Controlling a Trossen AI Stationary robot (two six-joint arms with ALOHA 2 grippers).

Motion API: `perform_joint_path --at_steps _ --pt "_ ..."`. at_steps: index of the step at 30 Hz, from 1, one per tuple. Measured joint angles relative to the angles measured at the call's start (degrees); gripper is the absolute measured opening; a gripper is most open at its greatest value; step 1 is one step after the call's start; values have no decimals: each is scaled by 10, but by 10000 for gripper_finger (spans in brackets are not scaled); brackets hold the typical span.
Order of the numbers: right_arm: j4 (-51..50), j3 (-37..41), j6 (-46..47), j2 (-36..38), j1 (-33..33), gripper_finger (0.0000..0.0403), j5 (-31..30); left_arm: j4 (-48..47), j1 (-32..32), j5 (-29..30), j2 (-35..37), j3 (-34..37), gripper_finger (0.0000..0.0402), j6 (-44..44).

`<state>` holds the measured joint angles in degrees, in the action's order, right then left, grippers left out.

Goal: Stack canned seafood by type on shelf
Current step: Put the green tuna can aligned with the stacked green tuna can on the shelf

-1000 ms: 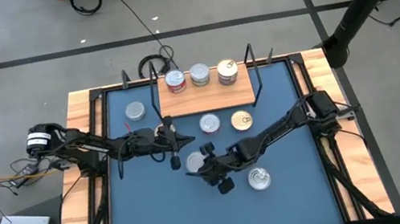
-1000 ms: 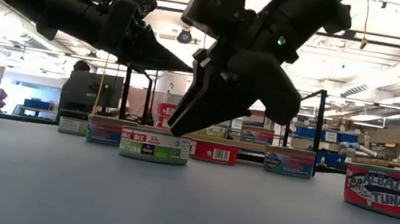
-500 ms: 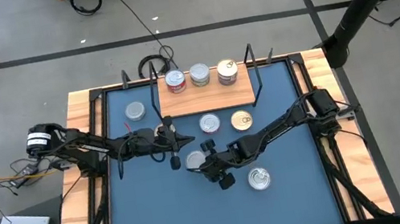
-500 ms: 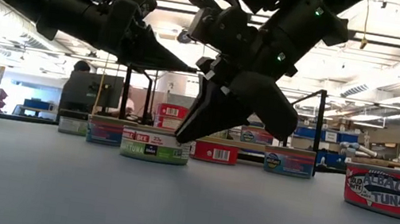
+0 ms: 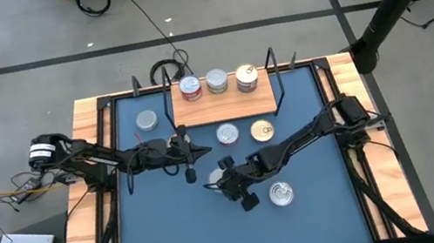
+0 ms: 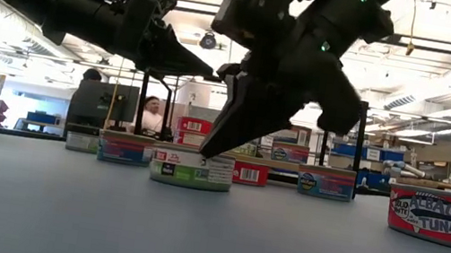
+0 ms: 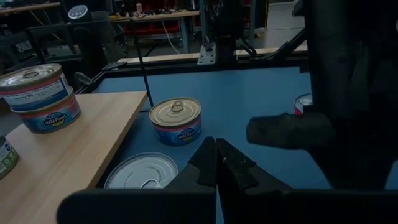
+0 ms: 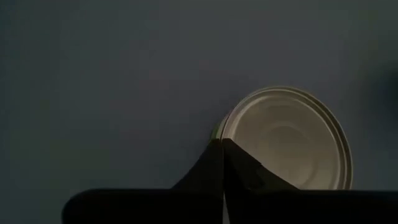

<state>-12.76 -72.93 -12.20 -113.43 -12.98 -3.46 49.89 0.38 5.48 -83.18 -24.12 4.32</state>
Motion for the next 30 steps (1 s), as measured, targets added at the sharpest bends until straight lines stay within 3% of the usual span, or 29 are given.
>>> perform_joint_path --at_steps 9,12,22,30 --pt "-18 0 125 46 28 2 66 -1 0 1 0 0 2 0" --pt "-29 -1 119 56 34 9 77 -1 0 1 0 0 2 0" --pt "-58 -1 22 13 7 99 -14 -10 0 2 0 0 2 0" --pt "-54 2 -24 2 3 102 -46 -17 0 2 0 0 2 0"
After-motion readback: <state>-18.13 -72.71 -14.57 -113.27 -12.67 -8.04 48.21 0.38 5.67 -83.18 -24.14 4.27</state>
